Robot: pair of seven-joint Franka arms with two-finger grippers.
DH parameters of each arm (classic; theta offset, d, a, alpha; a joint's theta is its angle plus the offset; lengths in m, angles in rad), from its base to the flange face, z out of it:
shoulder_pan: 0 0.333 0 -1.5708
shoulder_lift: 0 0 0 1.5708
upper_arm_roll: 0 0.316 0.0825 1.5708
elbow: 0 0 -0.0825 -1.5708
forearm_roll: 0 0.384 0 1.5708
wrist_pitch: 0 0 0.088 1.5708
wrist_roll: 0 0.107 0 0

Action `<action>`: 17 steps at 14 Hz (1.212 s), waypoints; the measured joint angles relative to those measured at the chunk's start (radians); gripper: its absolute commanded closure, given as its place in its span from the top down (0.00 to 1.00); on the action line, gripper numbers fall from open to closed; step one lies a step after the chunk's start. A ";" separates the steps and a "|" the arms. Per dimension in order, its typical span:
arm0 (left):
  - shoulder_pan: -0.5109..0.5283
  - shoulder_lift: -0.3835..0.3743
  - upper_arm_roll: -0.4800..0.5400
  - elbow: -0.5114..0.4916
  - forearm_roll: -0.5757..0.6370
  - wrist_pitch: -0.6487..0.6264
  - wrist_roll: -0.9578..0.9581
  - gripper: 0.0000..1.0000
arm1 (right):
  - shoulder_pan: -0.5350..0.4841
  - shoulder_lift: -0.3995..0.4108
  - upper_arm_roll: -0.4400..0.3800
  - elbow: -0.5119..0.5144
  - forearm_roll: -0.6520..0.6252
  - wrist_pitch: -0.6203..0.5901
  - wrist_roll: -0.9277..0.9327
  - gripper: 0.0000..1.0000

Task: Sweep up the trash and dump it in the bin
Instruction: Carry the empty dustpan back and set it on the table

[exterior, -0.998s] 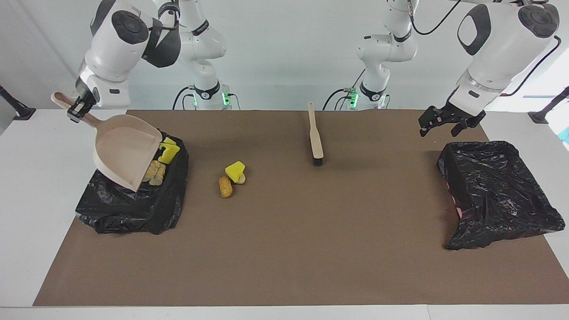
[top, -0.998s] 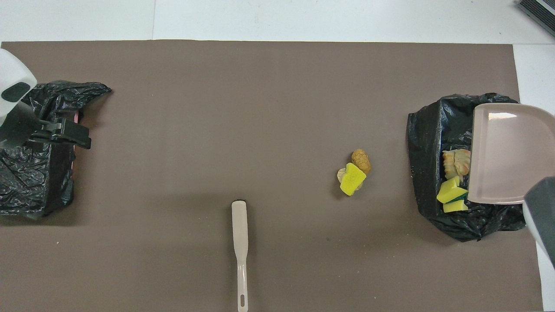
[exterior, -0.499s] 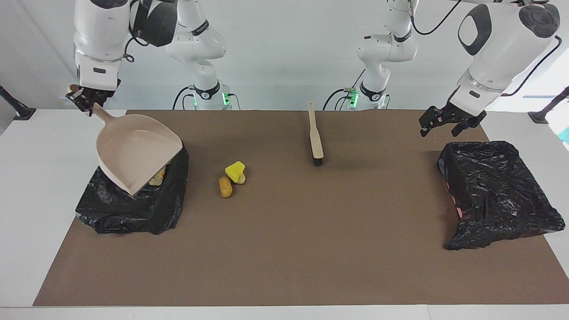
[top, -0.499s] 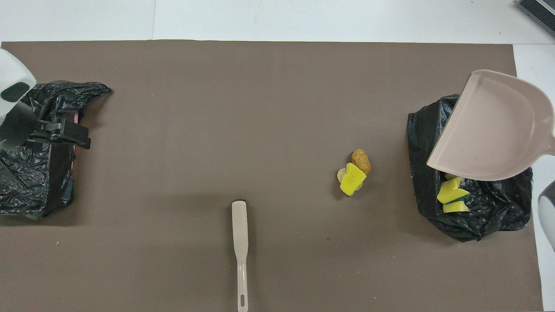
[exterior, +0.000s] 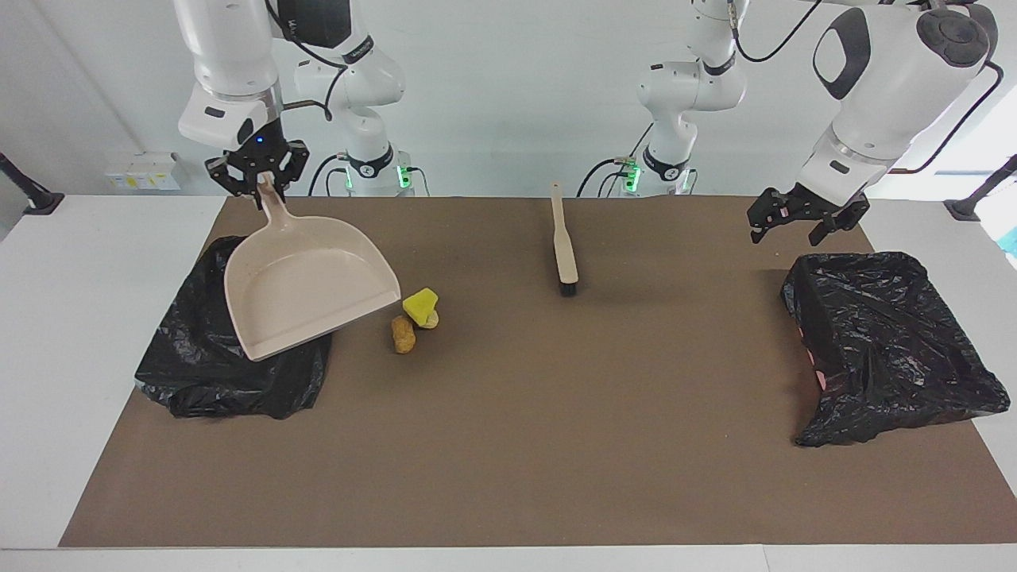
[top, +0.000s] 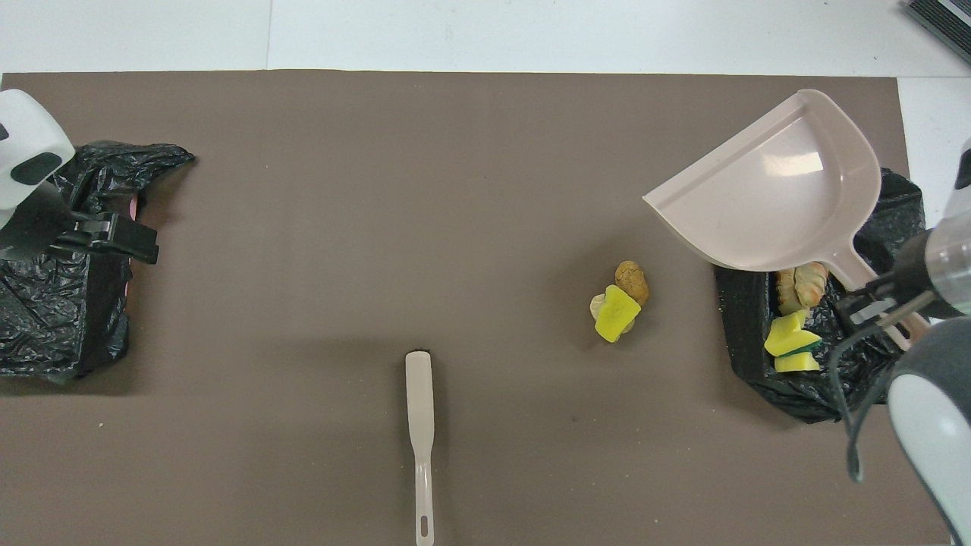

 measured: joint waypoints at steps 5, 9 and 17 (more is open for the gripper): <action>0.008 0.000 0.007 0.001 0.001 0.001 0.000 1.00 | 0.239 0.184 0.024 0.004 0.082 0.210 0.513 0.00; 0.010 0.000 0.012 0.001 0.002 0.001 0.000 1.00 | 0.389 0.460 0.024 0.182 0.084 0.348 0.763 0.00; 0.010 0.000 0.012 0.001 0.002 0.001 0.000 1.00 | 0.544 0.788 0.023 0.358 0.090 0.547 0.977 0.01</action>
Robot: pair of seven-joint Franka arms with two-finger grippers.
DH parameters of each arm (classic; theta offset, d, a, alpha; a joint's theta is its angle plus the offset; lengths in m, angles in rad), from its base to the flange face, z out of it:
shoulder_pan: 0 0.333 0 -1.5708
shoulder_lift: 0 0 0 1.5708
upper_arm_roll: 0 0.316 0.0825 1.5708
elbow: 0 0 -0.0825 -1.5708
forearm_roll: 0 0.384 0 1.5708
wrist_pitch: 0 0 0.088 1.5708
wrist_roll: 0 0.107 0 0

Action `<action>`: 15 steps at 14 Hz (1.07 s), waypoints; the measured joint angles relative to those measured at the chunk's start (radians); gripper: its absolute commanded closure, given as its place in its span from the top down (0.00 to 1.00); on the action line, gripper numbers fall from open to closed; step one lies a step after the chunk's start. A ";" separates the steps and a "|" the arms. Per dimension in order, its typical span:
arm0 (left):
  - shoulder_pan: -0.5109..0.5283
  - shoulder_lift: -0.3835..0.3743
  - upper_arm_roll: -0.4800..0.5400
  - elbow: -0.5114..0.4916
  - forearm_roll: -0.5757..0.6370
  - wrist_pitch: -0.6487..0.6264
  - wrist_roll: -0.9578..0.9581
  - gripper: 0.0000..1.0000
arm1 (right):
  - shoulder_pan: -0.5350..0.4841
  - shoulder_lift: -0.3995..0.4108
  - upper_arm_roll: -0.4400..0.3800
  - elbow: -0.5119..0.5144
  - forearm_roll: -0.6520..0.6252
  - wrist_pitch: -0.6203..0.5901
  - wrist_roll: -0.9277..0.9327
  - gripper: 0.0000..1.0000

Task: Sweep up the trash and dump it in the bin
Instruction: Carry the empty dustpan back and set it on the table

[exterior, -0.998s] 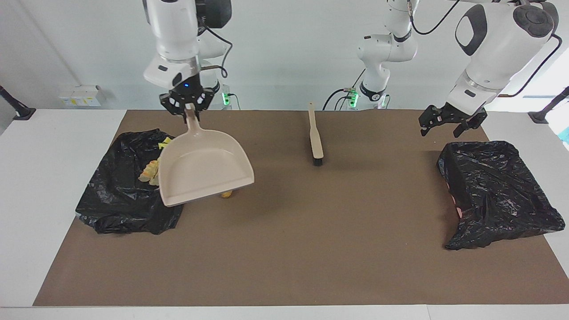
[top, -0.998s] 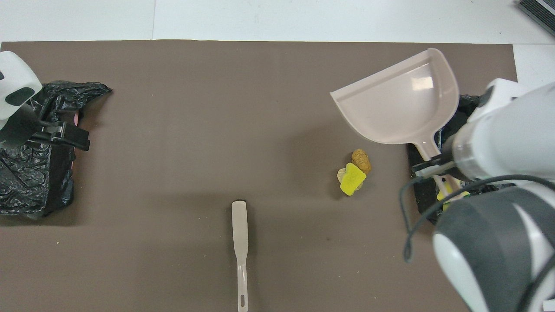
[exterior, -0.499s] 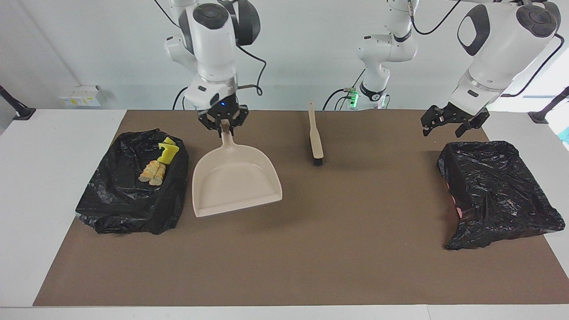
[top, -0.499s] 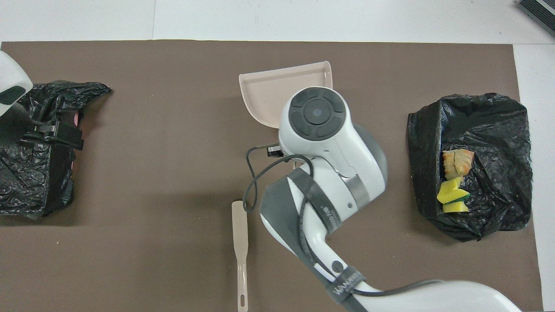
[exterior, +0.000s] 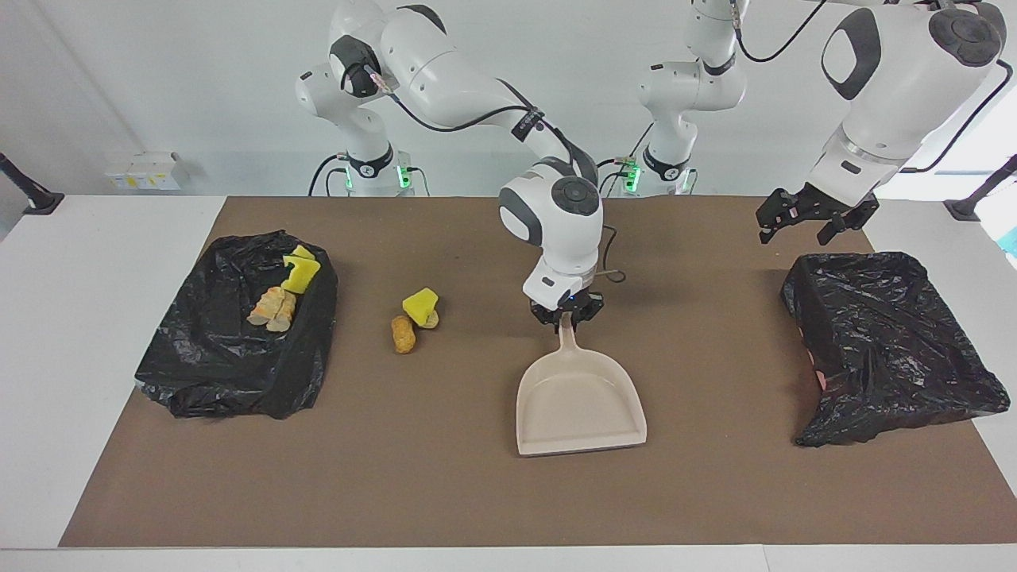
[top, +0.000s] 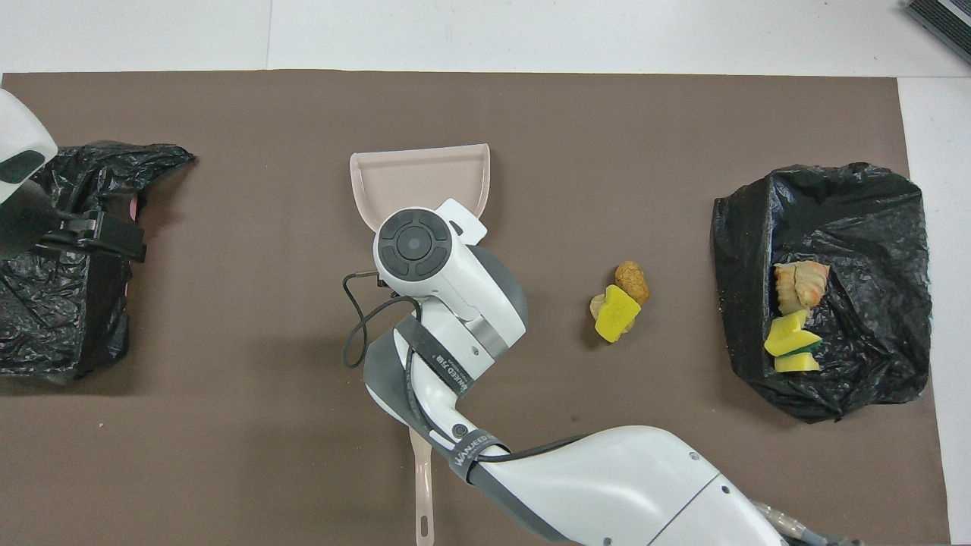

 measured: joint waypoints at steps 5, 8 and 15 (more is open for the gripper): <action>0.000 0.000 0.000 0.000 0.000 0.000 0.000 1.00 | 0.002 0.000 -0.003 0.023 0.000 0.002 0.007 1.00; 0.000 0.000 0.000 0.000 0.000 0.000 0.000 1.00 | -0.002 -0.074 -0.001 0.031 0.006 -0.061 0.006 1.00; -0.004 0.000 -0.024 0.000 0.000 0.001 0.000 1.00 | 0.025 -0.401 0.019 -0.272 0.153 -0.180 -0.028 1.00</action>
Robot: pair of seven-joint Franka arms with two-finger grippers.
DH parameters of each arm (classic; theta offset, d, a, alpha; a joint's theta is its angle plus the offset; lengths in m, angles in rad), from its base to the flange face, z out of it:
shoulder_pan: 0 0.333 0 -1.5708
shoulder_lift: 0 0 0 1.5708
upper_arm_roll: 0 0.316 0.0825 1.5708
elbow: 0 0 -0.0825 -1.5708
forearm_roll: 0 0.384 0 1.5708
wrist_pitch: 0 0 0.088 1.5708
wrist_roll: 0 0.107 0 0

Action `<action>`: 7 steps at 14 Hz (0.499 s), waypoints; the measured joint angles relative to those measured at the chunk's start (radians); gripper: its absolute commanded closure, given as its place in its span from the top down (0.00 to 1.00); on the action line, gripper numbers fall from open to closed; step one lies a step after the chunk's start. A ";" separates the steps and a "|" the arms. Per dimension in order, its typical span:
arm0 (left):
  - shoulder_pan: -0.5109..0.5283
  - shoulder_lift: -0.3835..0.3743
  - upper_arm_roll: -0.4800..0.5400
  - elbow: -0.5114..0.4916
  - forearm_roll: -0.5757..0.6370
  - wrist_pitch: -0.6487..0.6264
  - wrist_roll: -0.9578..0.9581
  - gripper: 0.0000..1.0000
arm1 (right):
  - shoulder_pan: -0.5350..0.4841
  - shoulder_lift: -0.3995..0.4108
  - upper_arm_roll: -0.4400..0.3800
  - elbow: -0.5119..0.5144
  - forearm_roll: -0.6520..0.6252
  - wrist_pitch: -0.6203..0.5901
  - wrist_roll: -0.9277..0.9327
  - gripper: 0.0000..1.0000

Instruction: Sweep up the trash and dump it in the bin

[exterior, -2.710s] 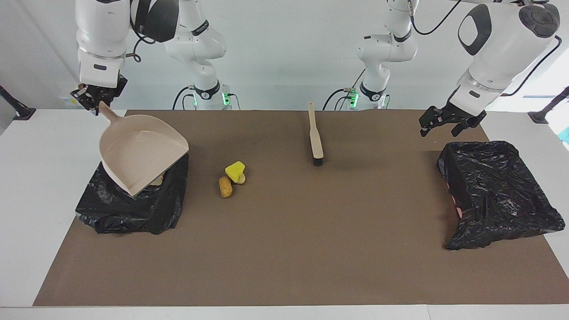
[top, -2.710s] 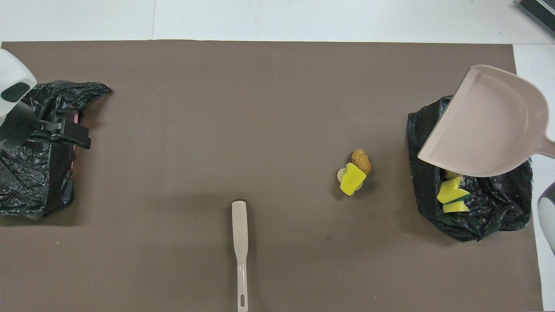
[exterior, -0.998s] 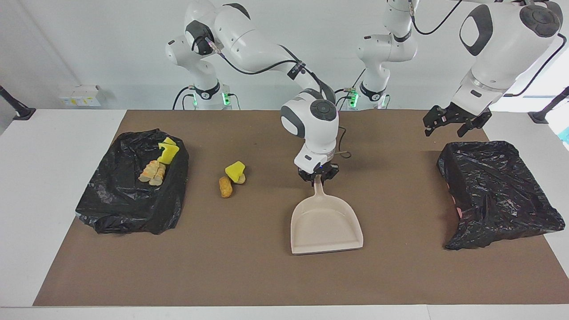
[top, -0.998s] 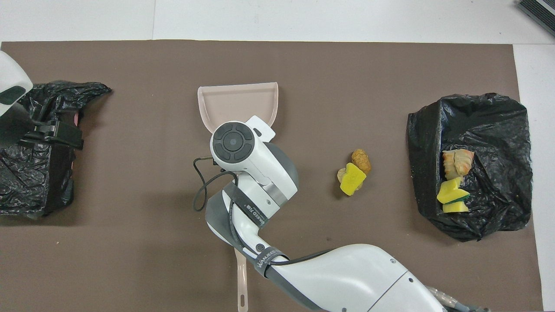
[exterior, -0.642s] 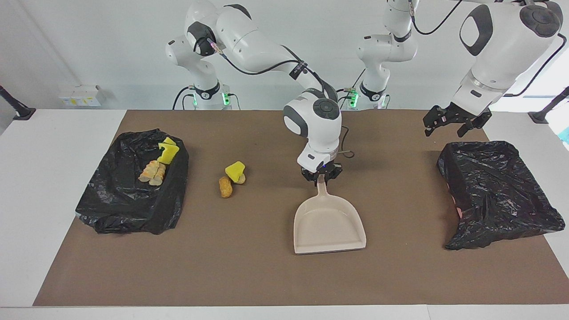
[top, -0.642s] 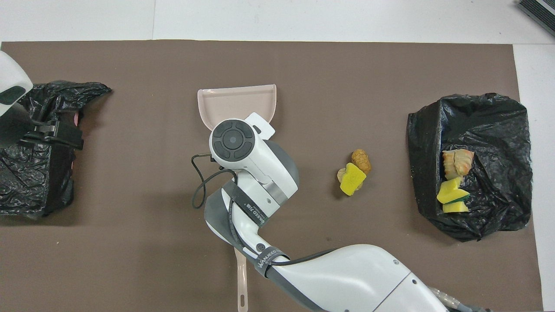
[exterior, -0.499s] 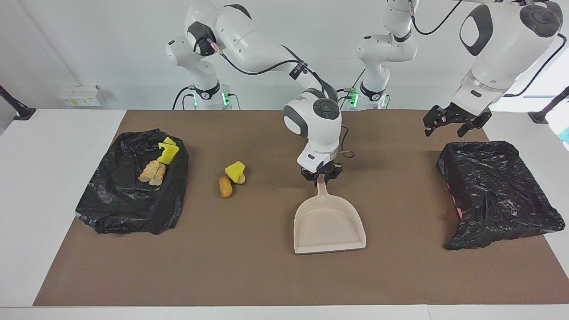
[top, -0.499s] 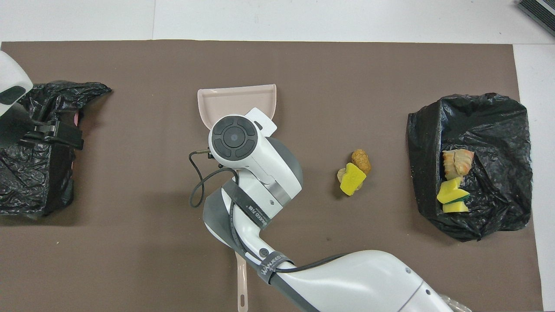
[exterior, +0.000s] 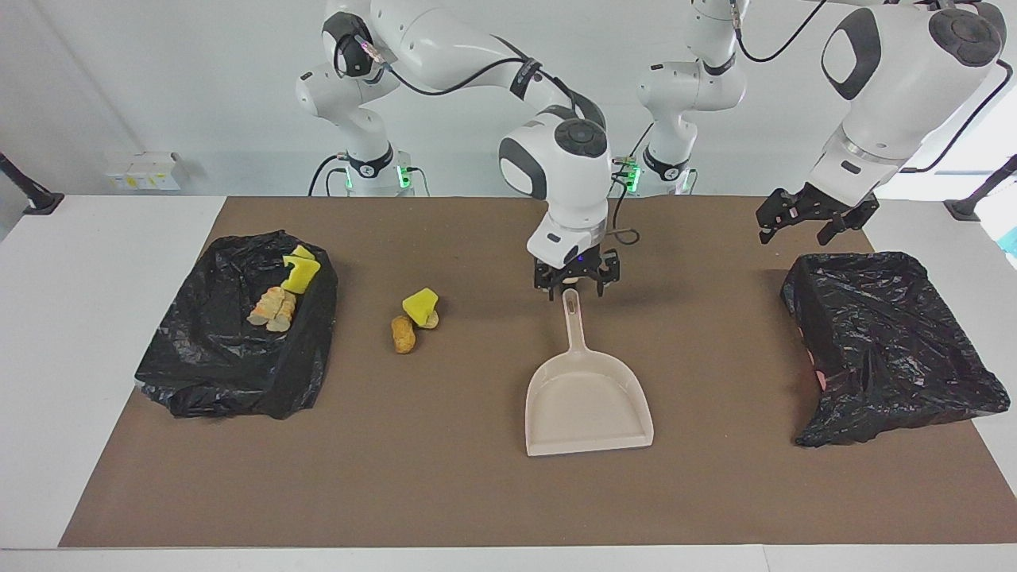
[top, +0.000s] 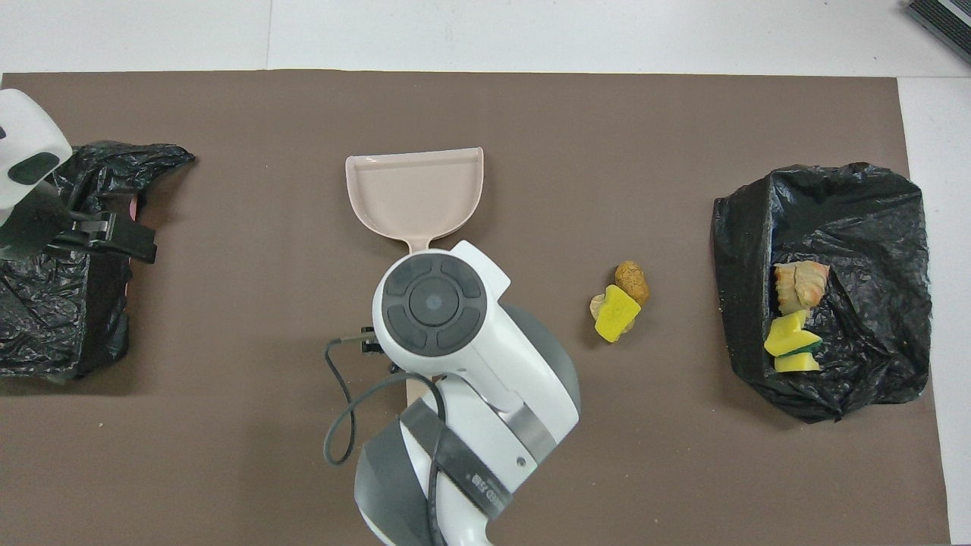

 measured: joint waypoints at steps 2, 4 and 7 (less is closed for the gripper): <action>-0.015 0.002 -0.017 0.000 -0.001 0.009 0.000 1.00 | 0.039 -0.084 0.007 -0.146 0.065 0.013 0.000 1.00; -0.054 0.014 -0.023 0.001 -0.001 0.017 -0.018 1.00 | 0.088 -0.150 0.009 -0.285 0.151 0.094 0.003 1.00; -0.137 0.069 -0.026 0.001 -0.005 0.080 -0.115 1.00 | 0.173 -0.159 0.010 -0.444 0.175 0.261 0.058 1.00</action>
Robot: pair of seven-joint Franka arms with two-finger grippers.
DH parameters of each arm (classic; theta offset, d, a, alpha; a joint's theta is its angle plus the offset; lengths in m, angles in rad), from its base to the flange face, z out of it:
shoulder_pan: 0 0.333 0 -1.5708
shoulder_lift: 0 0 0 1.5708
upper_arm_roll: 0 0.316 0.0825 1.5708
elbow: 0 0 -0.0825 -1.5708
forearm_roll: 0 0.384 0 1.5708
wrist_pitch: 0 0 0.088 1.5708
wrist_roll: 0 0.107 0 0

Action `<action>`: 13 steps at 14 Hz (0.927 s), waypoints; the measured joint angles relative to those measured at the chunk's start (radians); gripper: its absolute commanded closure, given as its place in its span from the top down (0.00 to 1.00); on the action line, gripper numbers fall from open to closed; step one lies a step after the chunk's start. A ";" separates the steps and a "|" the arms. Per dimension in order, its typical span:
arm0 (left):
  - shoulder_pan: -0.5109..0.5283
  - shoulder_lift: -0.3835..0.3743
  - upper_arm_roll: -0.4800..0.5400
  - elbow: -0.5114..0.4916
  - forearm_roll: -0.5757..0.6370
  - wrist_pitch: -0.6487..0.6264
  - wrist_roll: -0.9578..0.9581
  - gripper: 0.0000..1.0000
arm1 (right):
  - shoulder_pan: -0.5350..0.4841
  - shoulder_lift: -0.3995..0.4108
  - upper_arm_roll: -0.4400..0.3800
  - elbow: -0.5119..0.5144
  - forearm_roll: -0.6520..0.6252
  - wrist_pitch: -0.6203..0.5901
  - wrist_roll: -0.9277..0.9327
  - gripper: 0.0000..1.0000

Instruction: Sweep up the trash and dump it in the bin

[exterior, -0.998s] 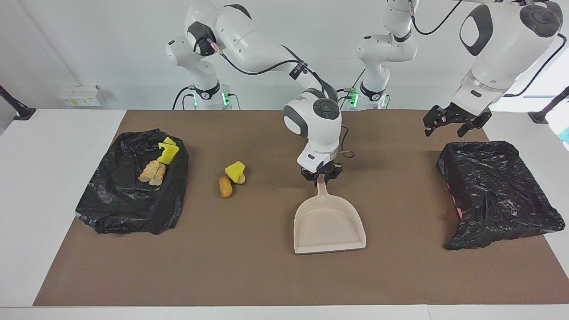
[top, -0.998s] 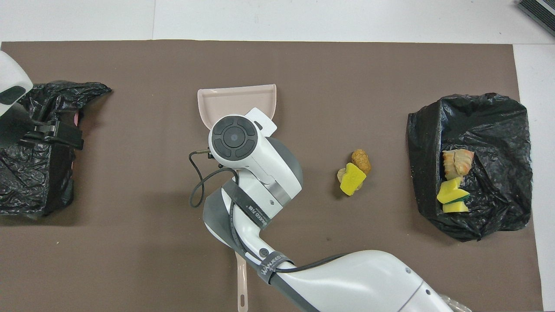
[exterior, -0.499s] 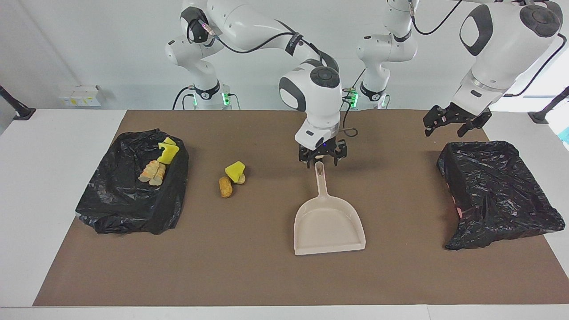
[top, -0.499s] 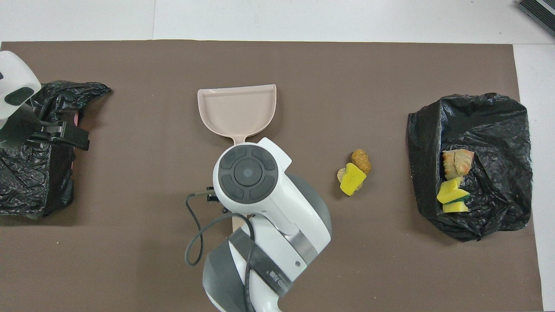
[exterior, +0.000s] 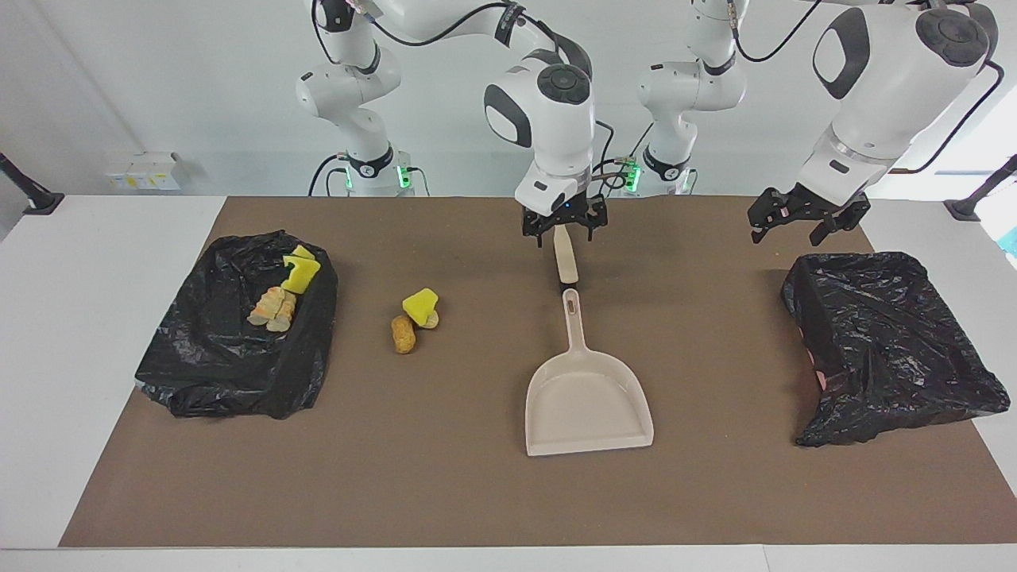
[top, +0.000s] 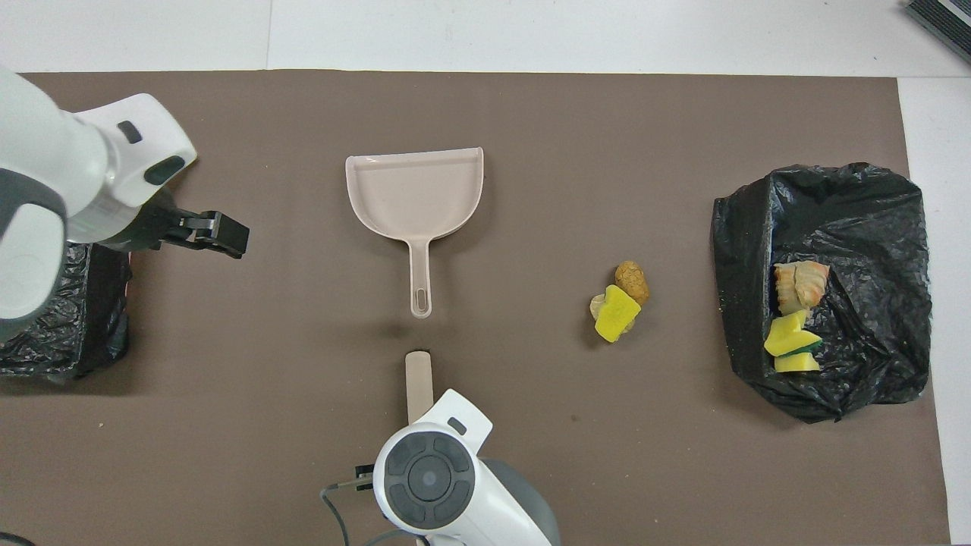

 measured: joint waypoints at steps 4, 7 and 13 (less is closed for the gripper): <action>-0.093 0.090 -0.003 0.000 -0.005 0.111 -0.102 1.00 | 0.038 -0.010 0.000 -0.108 0.000 0.050 0.004 1.00; -0.169 0.185 -0.003 0.004 -0.005 0.232 -0.210 1.00 | 0.050 -0.027 0.000 -0.127 0.001 0.065 0.004 0.98; -0.241 0.274 -0.002 0.002 -0.005 0.345 -0.308 1.00 | 0.051 -0.026 0.000 -0.139 0.001 0.097 0.004 0.18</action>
